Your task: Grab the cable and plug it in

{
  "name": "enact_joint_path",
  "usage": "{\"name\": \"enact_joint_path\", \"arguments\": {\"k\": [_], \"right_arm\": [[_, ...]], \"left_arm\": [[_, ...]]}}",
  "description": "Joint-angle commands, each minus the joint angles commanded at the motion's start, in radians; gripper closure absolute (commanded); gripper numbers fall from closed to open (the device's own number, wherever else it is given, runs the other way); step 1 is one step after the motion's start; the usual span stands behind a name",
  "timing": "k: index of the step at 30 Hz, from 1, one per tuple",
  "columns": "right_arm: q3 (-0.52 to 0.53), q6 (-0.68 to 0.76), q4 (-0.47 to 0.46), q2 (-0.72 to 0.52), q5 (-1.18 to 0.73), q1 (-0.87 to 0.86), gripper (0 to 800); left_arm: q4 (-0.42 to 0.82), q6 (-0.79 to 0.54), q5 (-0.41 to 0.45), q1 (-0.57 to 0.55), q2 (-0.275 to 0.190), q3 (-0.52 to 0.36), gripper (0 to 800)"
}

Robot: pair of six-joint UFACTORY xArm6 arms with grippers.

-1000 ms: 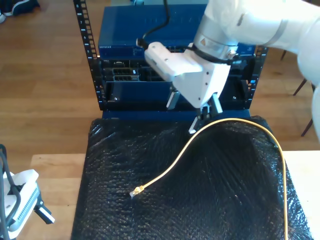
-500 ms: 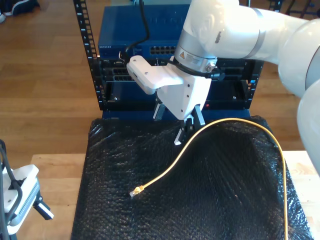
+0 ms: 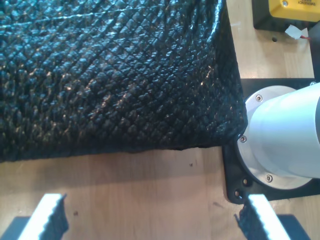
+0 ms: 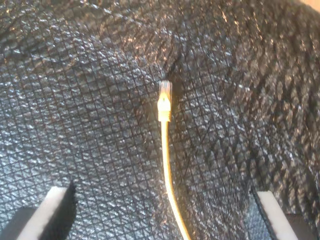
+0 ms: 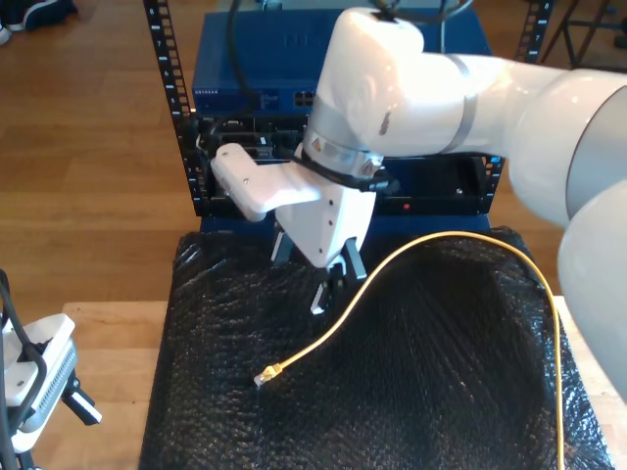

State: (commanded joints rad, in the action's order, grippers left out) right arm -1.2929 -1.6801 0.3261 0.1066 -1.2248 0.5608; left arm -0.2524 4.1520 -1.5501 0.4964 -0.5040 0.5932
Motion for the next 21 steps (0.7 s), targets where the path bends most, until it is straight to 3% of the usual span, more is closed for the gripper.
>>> {"name": "enact_joint_path", "arguments": {"k": [5,12,21], "right_arm": [[0.021,0.038,-0.012,0.0,0.011,0.012,3],[0.072,0.11,-0.13,0.002,0.087,0.06,3],[0.143,0.163,-0.141,0.002,0.153,0.098,4]], "left_arm": [[0.0,0.002,0.0,0.0,0.017,0.002,0],[-0.002,0.005,-0.002,0.0,0.029,0.014,1],[-0.002,0.009,0.002,0.0,0.037,0.014,0]]}}
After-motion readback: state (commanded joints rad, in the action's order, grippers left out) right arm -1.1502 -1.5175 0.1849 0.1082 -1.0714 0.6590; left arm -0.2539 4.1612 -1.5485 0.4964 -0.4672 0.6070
